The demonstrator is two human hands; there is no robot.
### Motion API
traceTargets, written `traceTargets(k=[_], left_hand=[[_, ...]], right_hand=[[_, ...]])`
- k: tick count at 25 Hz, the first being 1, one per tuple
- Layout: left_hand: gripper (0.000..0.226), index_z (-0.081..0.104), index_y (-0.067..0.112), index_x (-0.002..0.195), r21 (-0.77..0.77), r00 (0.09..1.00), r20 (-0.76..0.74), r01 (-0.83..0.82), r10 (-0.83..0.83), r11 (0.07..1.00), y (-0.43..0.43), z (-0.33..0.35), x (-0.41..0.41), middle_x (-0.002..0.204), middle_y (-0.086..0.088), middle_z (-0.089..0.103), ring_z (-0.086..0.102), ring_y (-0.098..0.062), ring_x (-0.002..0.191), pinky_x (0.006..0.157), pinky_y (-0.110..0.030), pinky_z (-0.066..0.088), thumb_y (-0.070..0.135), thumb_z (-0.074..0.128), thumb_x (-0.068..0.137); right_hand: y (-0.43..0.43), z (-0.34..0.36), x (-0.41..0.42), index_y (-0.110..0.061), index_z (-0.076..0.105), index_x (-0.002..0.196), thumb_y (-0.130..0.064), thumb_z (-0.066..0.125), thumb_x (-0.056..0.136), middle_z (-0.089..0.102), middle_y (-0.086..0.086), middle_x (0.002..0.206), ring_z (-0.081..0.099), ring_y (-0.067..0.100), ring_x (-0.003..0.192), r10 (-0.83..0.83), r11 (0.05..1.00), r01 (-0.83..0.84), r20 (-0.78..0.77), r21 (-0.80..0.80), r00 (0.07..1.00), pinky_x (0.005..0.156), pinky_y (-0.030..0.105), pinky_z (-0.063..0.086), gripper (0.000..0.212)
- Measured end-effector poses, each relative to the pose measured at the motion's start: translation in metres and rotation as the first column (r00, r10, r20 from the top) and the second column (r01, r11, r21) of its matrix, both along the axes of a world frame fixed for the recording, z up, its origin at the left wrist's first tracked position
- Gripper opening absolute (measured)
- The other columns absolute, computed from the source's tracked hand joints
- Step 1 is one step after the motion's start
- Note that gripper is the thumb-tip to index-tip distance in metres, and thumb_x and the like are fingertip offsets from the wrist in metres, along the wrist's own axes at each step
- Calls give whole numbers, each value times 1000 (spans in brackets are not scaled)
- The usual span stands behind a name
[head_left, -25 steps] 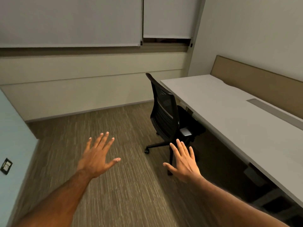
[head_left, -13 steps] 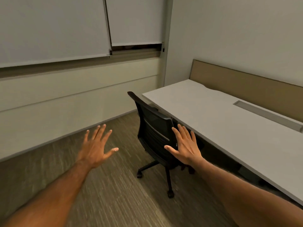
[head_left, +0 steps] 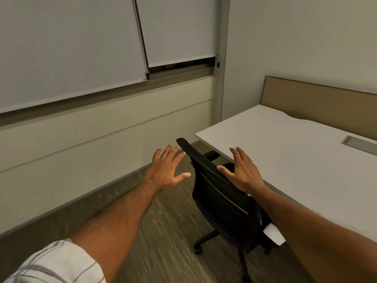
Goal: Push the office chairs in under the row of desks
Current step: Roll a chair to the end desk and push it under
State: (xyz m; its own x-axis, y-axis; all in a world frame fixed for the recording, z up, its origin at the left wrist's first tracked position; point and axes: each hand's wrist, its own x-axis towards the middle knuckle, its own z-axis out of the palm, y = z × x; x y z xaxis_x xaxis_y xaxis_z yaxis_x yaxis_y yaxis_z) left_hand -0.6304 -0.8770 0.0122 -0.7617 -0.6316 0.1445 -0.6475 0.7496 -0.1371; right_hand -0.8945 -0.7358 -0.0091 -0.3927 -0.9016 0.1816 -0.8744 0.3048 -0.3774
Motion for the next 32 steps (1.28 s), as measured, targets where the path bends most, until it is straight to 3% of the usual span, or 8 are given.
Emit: traceTargets(k=[3,5,8,11,17,21,27,32], left_hand=[[83,31,24,158,51,996,-39,86,-84,995,-47,-1,-36,167,-6,24,13,-29,156,124,-54,15,77,34,94],[77,41,19,153,222,988,-128,113,-86,968,-76,-13,-61,159,-7,39,30,-27,150,119,-48,27,72,40,96],[81,31,22,158,353,984,-46,177,-172,919,-109,-54,-86,168,-6,24,14,-22,156,126,-52,12,73,35,96],[100,36,26,157,322,931,-8,348,-365,881,-155,-66,-103,164,-2,33,19,-18,154,126,-52,5,90,19,82],[120,63,35,128,404,759,171,528,-629,747,-219,-54,-145,117,14,68,63,-11,107,98,-40,42,111,11,51],[105,67,39,112,297,717,22,660,-697,689,-225,-67,-147,98,18,66,62,-8,88,75,-34,43,110,15,54],[98,69,37,103,237,682,-35,715,-730,657,-219,-79,-140,86,20,60,54,-6,73,68,-32,40,111,27,54],[98,69,35,100,247,692,-55,708,-720,661,-187,-71,-131,87,17,61,56,-8,75,68,-34,41,110,25,55]], right_hand=[[-19,-16,-4,-23,15,162,-74,48,93,19,11,169,31,35,149,-58,996,49,128,68,990,115,54,39,92],[-24,-30,1,-22,18,162,-79,43,92,42,16,156,49,35,136,-165,967,111,233,229,958,107,49,46,94],[-29,-41,10,-21,45,147,-94,24,81,70,5,119,65,26,105,-299,908,223,174,355,938,89,42,52,100],[-26,-39,13,-24,65,108,-108,6,56,68,-6,91,64,17,87,-351,885,272,157,379,923,82,40,55,114],[-26,-36,36,-23,69,84,-110,8,55,67,-4,73,64,17,72,-535,775,479,26,412,844,75,40,56,111],[-21,-38,51,-21,61,77,-108,21,62,60,-5,67,57,14,63,-535,772,520,-68,365,842,60,37,50,97],[-8,-47,73,-25,47,72,-105,33,65,51,-10,69,48,9,61,-535,786,559,-163,262,829,53,31,29,82],[19,-44,76,-20,49,70,-103,37,66,54,-4,67,52,14,61,-535,796,553,-141,245,833,56,34,36,85]])
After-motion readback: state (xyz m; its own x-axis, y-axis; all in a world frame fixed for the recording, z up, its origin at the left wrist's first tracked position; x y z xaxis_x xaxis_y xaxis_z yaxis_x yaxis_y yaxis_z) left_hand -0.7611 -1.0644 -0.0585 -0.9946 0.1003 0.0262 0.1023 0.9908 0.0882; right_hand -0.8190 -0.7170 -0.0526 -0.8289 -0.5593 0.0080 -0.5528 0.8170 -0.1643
